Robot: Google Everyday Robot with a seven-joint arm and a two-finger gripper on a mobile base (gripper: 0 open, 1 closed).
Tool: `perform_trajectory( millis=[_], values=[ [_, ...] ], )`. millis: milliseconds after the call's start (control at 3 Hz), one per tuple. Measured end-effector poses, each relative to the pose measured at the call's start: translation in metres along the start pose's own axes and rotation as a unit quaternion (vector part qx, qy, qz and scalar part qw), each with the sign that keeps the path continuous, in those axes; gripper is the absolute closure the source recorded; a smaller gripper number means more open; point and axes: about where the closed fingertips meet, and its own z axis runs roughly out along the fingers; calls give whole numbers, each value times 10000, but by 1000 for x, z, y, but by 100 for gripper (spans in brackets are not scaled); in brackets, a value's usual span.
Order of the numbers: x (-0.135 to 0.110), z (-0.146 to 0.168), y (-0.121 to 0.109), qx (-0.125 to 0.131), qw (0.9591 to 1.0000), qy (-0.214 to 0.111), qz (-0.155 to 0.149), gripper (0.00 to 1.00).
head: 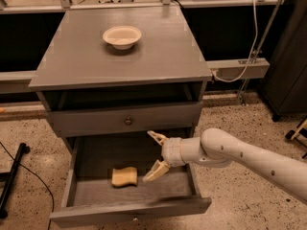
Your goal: Pick sponge from middle drawer and place on counter
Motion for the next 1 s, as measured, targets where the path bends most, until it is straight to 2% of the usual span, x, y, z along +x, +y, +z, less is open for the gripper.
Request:
perform_trajectory(
  millis=[667, 1000],
  values=[
    [51, 45, -17, -122, 9988, 163, 434, 0],
    [68, 68, -17, -247, 9987, -50, 453, 0]
  ],
)
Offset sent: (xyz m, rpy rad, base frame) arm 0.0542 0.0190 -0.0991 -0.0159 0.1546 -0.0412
